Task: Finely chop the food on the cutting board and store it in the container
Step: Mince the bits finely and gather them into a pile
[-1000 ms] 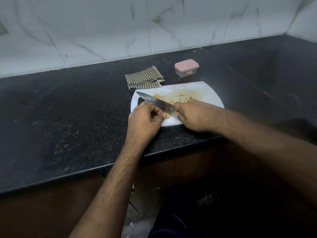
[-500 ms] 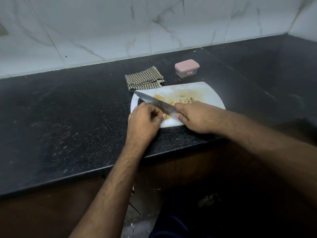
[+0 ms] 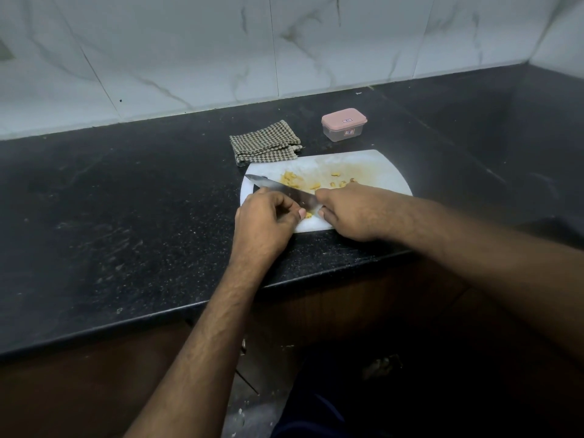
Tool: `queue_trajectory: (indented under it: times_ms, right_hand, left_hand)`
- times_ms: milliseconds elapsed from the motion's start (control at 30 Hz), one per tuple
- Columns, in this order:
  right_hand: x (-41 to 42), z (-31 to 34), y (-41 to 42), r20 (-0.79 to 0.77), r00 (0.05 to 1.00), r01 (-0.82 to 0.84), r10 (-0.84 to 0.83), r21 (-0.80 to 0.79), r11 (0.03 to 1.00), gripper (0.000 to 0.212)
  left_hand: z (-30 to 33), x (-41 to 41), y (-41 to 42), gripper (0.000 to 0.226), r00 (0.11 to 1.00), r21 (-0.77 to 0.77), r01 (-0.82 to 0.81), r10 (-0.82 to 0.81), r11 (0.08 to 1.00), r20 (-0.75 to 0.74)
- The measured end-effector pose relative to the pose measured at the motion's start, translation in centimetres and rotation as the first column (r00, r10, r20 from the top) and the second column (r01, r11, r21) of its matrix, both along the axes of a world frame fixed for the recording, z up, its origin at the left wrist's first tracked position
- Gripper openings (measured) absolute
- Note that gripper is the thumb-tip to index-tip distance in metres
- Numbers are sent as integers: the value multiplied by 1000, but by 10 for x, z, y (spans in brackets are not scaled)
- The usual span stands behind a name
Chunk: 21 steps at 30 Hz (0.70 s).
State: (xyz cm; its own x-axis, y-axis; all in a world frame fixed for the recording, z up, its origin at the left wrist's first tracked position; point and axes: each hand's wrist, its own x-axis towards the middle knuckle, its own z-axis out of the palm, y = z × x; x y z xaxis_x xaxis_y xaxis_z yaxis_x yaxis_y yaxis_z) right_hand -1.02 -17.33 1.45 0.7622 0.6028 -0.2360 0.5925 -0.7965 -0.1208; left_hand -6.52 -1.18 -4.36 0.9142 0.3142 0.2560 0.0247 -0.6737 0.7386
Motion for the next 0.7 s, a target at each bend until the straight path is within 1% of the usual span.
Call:
queue_trajectory:
  times_ms: [133, 233, 333, 433, 700]
  right_hand:
    - [0, -1, 0, 4, 1000, 24, -24, 11, 1000, 25]
    - [1, -6, -7, 10, 1000, 21, -22, 64, 998, 10]
    - [-1, -9, -14, 18, 1000, 8, -11, 141, 990, 20]
    - [-3, -9, -17, 13, 1000, 8, -10, 182, 983, 14]
    - [-2, -7, -14, 19, 1000, 2, -5, 137, 991, 13]
  left_hand:
    - [2, -2, -1, 12, 1000, -31, -12, 12, 999, 9]
    - [3, -3, -1, 10, 1000, -25, -16, 16, 1000, 9]
    - [5, -4, -2, 15, 1000, -31, -14, 14, 999, 15]
    - [4, -4, -2, 17, 999, -25, -32, 32, 999, 22]
    - [5, -2, -3, 14, 999, 19, -40, 39, 999, 28]
